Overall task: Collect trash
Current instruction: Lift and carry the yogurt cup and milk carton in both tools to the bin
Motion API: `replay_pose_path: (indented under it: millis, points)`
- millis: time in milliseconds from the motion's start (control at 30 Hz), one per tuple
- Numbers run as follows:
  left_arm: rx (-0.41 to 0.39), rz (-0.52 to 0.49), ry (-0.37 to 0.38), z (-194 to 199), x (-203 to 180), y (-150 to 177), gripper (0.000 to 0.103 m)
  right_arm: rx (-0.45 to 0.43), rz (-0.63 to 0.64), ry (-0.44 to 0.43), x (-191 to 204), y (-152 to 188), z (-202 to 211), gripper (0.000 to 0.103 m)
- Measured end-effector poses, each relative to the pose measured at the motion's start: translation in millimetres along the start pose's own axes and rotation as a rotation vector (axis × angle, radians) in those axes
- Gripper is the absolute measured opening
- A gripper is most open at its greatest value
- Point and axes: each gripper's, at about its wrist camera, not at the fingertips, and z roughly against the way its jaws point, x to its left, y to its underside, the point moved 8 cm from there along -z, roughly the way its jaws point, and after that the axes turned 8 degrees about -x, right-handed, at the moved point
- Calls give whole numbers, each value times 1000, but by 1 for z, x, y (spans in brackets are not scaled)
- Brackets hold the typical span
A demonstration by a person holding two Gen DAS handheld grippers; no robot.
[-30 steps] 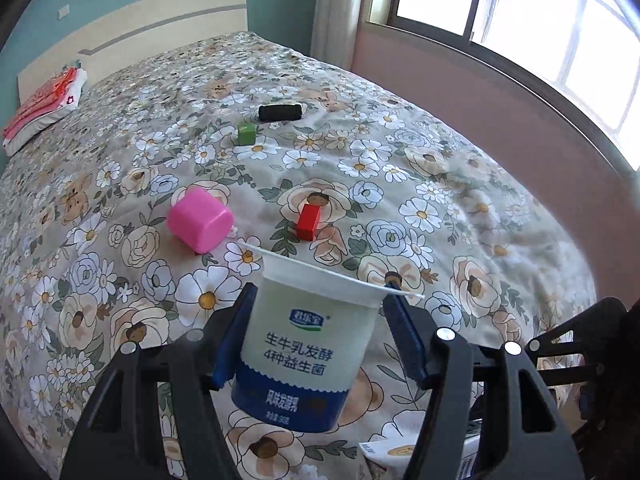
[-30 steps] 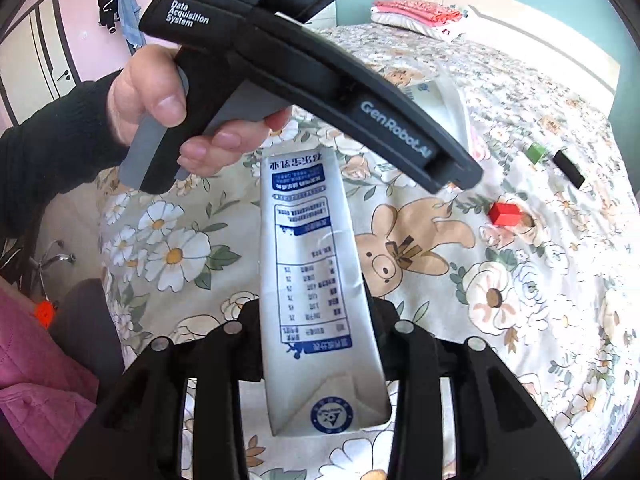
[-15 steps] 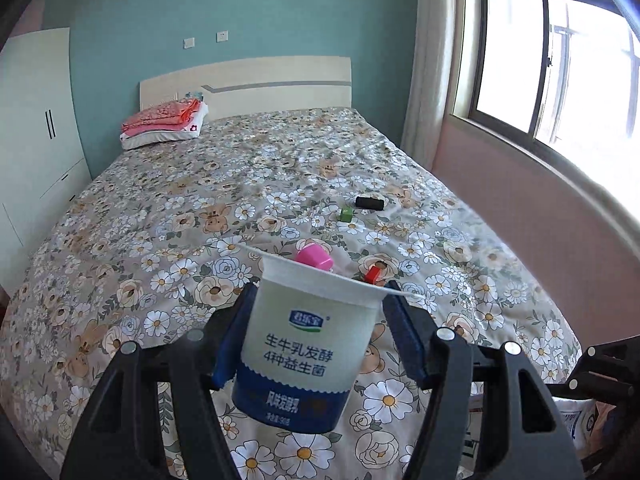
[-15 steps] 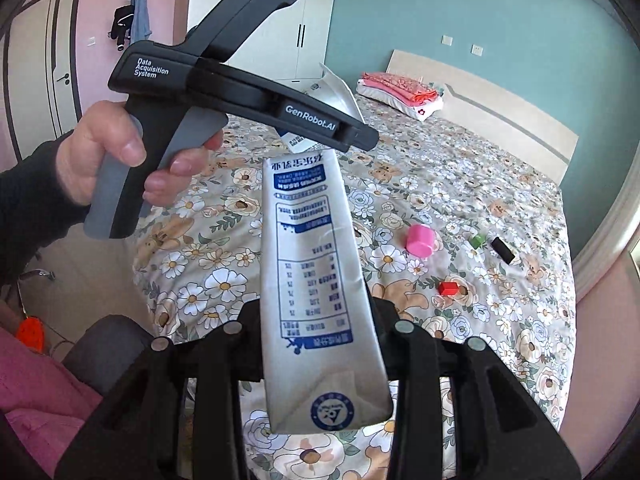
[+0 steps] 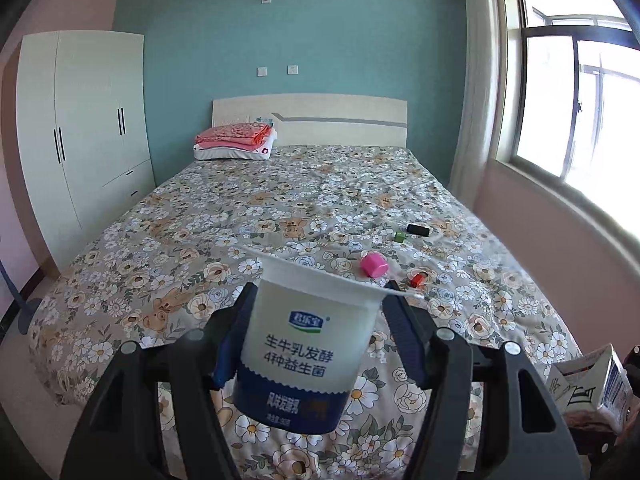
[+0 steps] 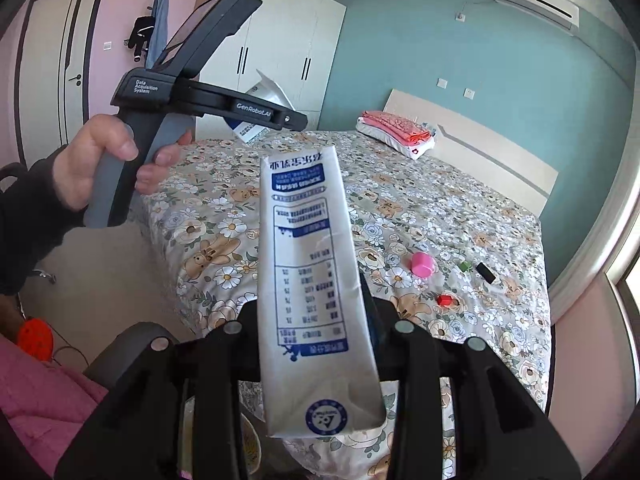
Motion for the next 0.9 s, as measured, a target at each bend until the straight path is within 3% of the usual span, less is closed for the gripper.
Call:
replay_pose_path:
  millis: [233, 600, 900]
  points:
    - [-16, -17, -25, 47, 19, 60, 66, -15, -96, 1, 25, 20, 8, 36]
    - [89, -51, 27, 71, 35, 152, 65, 27, -165, -4, 66, 66, 3, 36]
    - [166, -89, 52, 79, 32, 216, 65, 104, -267, 1, 69, 122, -14, 36]
